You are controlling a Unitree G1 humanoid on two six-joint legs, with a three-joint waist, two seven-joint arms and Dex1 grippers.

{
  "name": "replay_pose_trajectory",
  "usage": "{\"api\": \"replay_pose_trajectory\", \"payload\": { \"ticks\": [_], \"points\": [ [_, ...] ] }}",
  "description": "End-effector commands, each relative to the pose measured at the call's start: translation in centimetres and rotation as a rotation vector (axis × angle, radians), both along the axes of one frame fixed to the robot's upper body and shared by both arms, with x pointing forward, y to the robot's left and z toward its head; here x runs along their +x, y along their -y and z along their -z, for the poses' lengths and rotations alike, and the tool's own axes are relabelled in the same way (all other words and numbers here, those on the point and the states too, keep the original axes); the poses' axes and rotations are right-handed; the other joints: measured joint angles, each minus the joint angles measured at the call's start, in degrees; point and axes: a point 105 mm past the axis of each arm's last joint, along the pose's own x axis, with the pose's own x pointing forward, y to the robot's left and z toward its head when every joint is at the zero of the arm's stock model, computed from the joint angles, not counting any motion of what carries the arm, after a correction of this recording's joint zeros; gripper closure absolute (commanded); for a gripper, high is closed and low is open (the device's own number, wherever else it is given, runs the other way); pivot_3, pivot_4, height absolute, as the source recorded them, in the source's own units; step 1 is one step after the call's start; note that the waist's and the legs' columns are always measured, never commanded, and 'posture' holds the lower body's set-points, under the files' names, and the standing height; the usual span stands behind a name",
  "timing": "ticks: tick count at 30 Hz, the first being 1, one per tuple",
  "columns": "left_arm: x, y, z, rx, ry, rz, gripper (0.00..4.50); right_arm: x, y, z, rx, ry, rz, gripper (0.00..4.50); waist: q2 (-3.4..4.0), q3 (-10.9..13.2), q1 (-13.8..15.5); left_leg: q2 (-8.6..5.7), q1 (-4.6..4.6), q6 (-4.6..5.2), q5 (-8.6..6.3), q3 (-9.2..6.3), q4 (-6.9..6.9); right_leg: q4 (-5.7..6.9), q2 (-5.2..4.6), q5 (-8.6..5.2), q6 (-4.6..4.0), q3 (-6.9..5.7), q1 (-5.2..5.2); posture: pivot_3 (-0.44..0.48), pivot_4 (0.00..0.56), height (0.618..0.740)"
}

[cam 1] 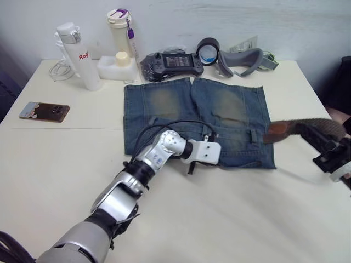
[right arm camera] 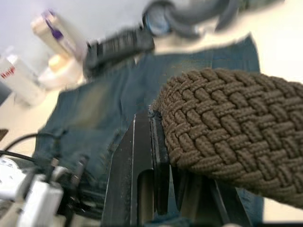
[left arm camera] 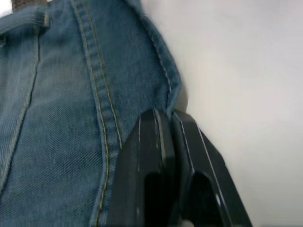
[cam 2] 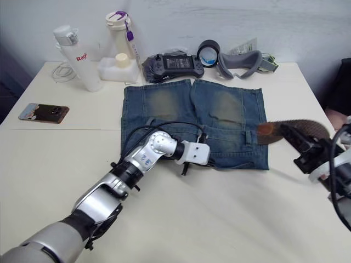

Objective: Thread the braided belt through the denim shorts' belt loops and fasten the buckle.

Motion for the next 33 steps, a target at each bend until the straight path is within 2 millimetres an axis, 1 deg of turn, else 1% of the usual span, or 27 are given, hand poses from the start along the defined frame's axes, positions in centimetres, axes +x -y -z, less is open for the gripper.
{"api": "replay_pose_trajectory", "payload": {
  "ticks": [1, 3, 5, 6, 8, 9, 10, 11, 13, 14, 16, 19, 21, 23, 26, 30, 33],
  "points": [
    [-2.2, -3.0, 1.8, 0.094, -0.109, -0.016, 4.46, -0.5, -0.4, 0.9, -0.013, -0.077, -0.004, 4.50, 0.04, -0.02, -0.12, 0.01, 0.06, 0.00, 0.00, -0.01, -0.03, 0.01, 0.01, 0.00, 0.00, 0.01, 0.07, 0.000, 0.150, 0.731],
    [-3.0, -3.7, 1.8, 0.093, -0.167, -0.041, 4.46, -0.8, -0.4, 1.5, -0.018, -0.122, -0.005, 4.50, 0.05, -0.03, 0.05, 0.02, 0.26, 0.01, -0.01, -0.01, -0.10, 0.00, 0.02, 0.00, 0.00, 0.01, 0.30, 0.000, 0.150, 0.731],
    [-4.0, -4.0, 1.5, 0.085, -0.245, -0.042, 3.65, -1.0, -0.1, 2.1, -0.022, -0.159, 0.003, 4.50, 0.05, -0.04, 0.07, 0.01, 0.41, 0.01, -0.01, -0.01, -0.06, -0.13, 0.00, 0.00, 0.00, 0.02, 0.46, 0.000, 0.150, 0.731],
    [-4.4, -4.2, 1.4, 0.091, -0.265, -0.041, 3.34, -1.0, -0.1, 2.2, -0.009, -0.165, 0.003, 4.50, 0.06, -0.04, 0.10, 0.00, 0.49, 0.02, -0.02, -0.01, -0.07, -0.14, 0.00, 0.00, 0.01, 0.03, 0.53, 0.000, 0.150, 0.731],
    [-4.7, -4.6, 1.4, 0.107, -0.274, -0.052, 2.52, -1.0, -0.2, 2.4, 0.023, -0.176, 0.001, 4.50, 0.06, -0.04, 0.11, 0.00, 0.53, 0.01, -0.04, -0.01, -0.08, -0.16, 0.00, 0.00, 0.01, 0.05, 0.57, 0.000, 0.150, 0.731],
    [-4.7, -4.5, 1.3, 0.100, -0.275, -0.062, 1.89, -1.0, -0.2, 2.5, 0.031, -0.182, -0.002, 4.50, 0.07, -0.05, 0.12, 0.00, 0.53, 0.01, -0.04, -0.01, -0.08, -0.16, 0.00, 0.00, 0.01, 0.06, 0.57, 0.000, 0.150, 0.731],
    [-4.8, -4.4, 1.0, 0.069, -0.307, -0.077, 1.63, -0.9, -0.3, 2.7, 0.033, -0.189, -0.004, 4.50, 0.08, -0.05, 0.13, 0.00, 0.54, 0.01, -0.04, -0.01, -0.09, -0.17, 0.00, 0.00, 0.01, 0.07, 0.57, 0.000, 0.150, 0.731],
    [-5.1, -4.2, 0.4, 0.033, -0.359, -0.084, 1.21, -0.8, -0.4, 3.0, 0.037, -0.195, -0.006, 4.50, 0.08, -0.05, 0.12, -0.01, 0.54, 0.01, -0.04, 0.00, -0.09, -0.17, 0.00, 0.00, 0.01, 0.07, 0.57, 0.000, 0.150, 0.731],
    [-5.0, -4.5, -2.0, -0.063, -0.478, -0.113, 0.20, 0.1, -0.1, 3.4, 0.063, -0.195, 0.008, 4.50, 0.07, -0.05, 0.10, -0.01, 0.54, 0.01, -0.04, 0.00, -0.10, -0.17, 0.00, -0.01, 0.01, 0.07, 0.57, 0.000, 0.150, 0.731],
    [-4.7, -4.6, -3.2, -0.107, -0.509, -0.132, 0.04, 0.6, 0.2, 3.6, 0.074, -0.192, 0.015, 4.50, 0.06, -0.04, 0.07, 0.00, 0.54, 0.00, -0.04, 0.00, -0.10, -0.16, 0.00, -0.01, 0.02, 0.07, 0.57, 0.000, 0.150, 0.731],
    [-4.1, -5.0, -5.0, -0.171, -0.536, -0.171, 0.04, 1.2, 0.5, 3.8, 0.088, -0.193, 0.020, 4.50, 0.07, -0.04, 0.05, 0.01, 0.53, -0.01, -0.03, -0.01, -0.05, -0.14, 0.01, -0.01, 0.02, 0.07, 0.56, 0.000, 0.150, 0.731],
    [-3.5, -5.8, -8.0, -0.270, -0.573, -0.216, 0.04, 2.4, 0.7, 4.9, 0.126, -0.207, 0.017, 4.50, 0.07, -0.04, 0.15, -0.02, 0.52, -0.02, -0.03, -0.01, -0.08, -0.15, 0.01, -0.01, 0.03, 0.07, 0.54, 0.000, 0.150, 0.731],
    [-3.5, -6.2, -9.4, -0.318, -0.591, -0.222, 0.04, 3.1, 0.9, 5.8, 0.145, -0.222, 0.021, 4.50, 0.07, -0.04, 0.12, -0.03, 0.49, -0.02, -0.03, -0.01, -0.11, -0.16, 0.01, -0.02, 0.04, 0.06, 0.53, 0.000, 0.150, 0.731],
    [-3.3, -6.5, -10.2, -0.348, -0.593, -0.246, 0.04, 3.5, 0.8, 6.4, 0.142, -0.233, 0.007, 4.50, 0.07, -0.04, 0.11, -0.05, 0.46, -0.02, -0.03, 0.00, -0.11, -0.15, -0.01, -0.02, 0.04, 0.06, 0.50, 0.000, 0.150, 0.731],
    [-2.9, -7.2, -11.0, -0.382, -0.588, -0.307, 0.04, 4.1, 0.2, 7.1, 0.153, -0.240, -0.027, 4.50, 0.07, -0.04, 0.10, -0.06, 0.46, -0.03, -0.02, 0.00, -0.09, -0.12, 0.00, -0.02, 0.05, 0.08, 0.47, 0.000, 0.150, 0.731],
    [-2.8, -8.0, -10.5, -0.372, -0.585, -0.361, 0.04, 4.6, -1.5, 7.5, 0.180, -0.236, -0.100, 4.50, 0.07, -0.04, 0.02, -0.05, 0.47, -0.03, -0.02, 0.02, -0.12, -0.10, 0.01, -0.02, 0.05, 0.12, 0.44, 0.000, 0.150, 0.731],
    [-2.7, -8.2, -10.2, -0.368, -0.578, -0.380, 0.04, 5.0, -2.5, 7.8, 0.196, -0.236, -0.135, 4.50, 0.07, -0.04, 0.05, -0.04, 0.48, -0.05, -0.03, 0.04, -0.15, -0.10, 0.01, -0.02, 0.05, 0.14, 0.42, 0.000, 0.150, 0.731]
  ]
}}
